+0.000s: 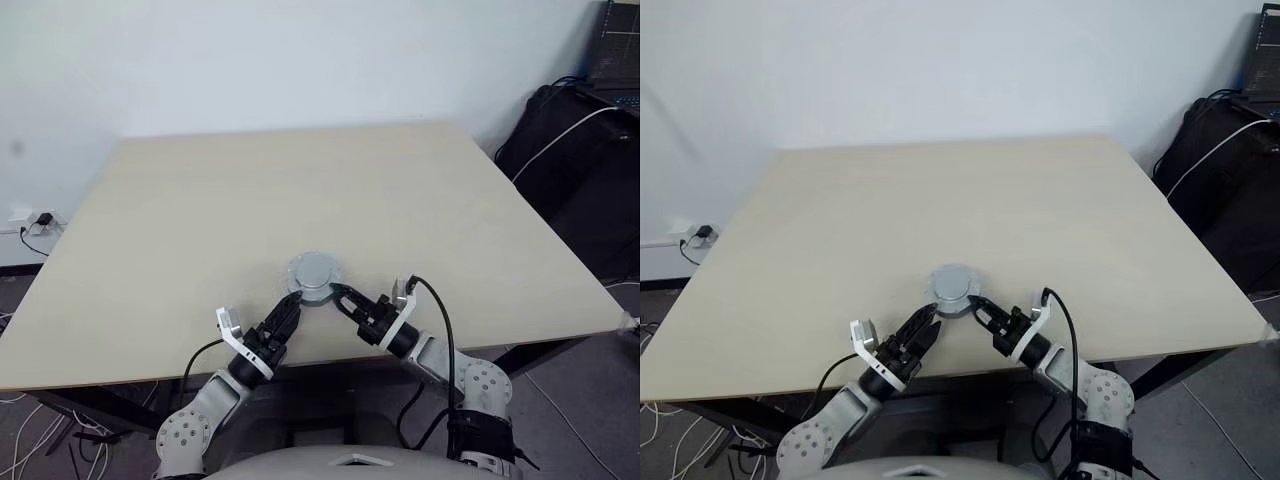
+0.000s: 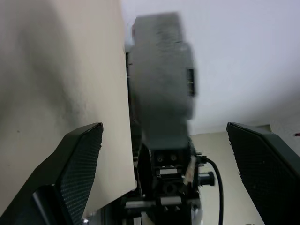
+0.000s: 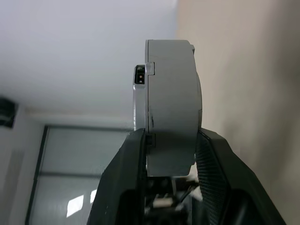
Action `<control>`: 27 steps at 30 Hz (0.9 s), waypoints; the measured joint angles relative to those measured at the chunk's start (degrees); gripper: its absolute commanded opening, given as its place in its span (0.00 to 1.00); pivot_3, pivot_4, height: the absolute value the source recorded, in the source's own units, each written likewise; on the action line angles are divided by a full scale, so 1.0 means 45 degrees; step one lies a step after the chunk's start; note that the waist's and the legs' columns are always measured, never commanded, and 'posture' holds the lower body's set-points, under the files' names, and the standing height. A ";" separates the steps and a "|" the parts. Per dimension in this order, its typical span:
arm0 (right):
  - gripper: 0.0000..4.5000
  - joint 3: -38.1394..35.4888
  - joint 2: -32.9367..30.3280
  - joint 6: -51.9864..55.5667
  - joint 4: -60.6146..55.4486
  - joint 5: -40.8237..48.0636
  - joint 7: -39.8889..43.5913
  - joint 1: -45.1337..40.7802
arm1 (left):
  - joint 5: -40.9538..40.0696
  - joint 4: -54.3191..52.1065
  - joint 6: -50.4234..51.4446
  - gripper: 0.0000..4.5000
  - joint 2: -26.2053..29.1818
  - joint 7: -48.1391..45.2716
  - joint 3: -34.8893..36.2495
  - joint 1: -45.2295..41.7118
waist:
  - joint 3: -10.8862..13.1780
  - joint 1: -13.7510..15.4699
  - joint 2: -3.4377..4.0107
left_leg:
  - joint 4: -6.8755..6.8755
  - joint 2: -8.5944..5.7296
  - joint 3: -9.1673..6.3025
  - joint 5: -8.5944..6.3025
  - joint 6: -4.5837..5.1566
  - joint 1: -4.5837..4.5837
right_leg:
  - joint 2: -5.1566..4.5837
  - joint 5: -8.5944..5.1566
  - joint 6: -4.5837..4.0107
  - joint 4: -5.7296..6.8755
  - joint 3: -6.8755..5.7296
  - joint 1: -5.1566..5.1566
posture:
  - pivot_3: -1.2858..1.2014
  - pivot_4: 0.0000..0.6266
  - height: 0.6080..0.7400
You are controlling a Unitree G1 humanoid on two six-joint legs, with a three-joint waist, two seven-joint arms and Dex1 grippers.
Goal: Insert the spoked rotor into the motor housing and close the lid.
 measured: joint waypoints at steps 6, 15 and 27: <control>0.26 0.0474 -0.0497 0.0700 -0.0335 0.0279 -0.0341 0.0459 | -0.0128 0.0038 -0.0213 0.99 0.0000 0.0000 -0.0140 -0.0018 | 0.0003 -0.0001 -0.0005 | 0.0002 -0.0002 0.0002 -0.0005 0.0007 -0.0001 | -0.0005 -0.0002 0.0001 -0.0010 -0.0001 -0.0001 | 0.52 0.00 1.00; 0.26 0.0693 -0.0707 0.0837 -0.0366 0.0605 -0.0614 0.0527 | -0.0363 0.0040 -0.0307 0.91 0.0000 0.0027 -0.0201 -0.0009 | 0.0010 -0.0049 -0.0009 | 0.0002 0.0000 0.0003 -0.0007 0.0007 -0.0003 | -0.0004 -0.0001 0.0005 -0.0012 -0.0003 0.0000 | 0.52 0.00 1.00; 0.26 0.1339 -0.1068 0.0040 -0.1288 0.0278 -0.0157 0.0828 | -0.0940 0.0051 -0.0346 0.47 0.0001 0.0268 -0.0350 0.0014 | 0.0014 -0.0051 -0.0016 | 0.0003 0.0000 0.0003 -0.0007 0.0008 -0.0017 | -0.0003 -0.0001 0.0010 -0.0013 -0.0005 0.0000 | 0.52 0.00 1.00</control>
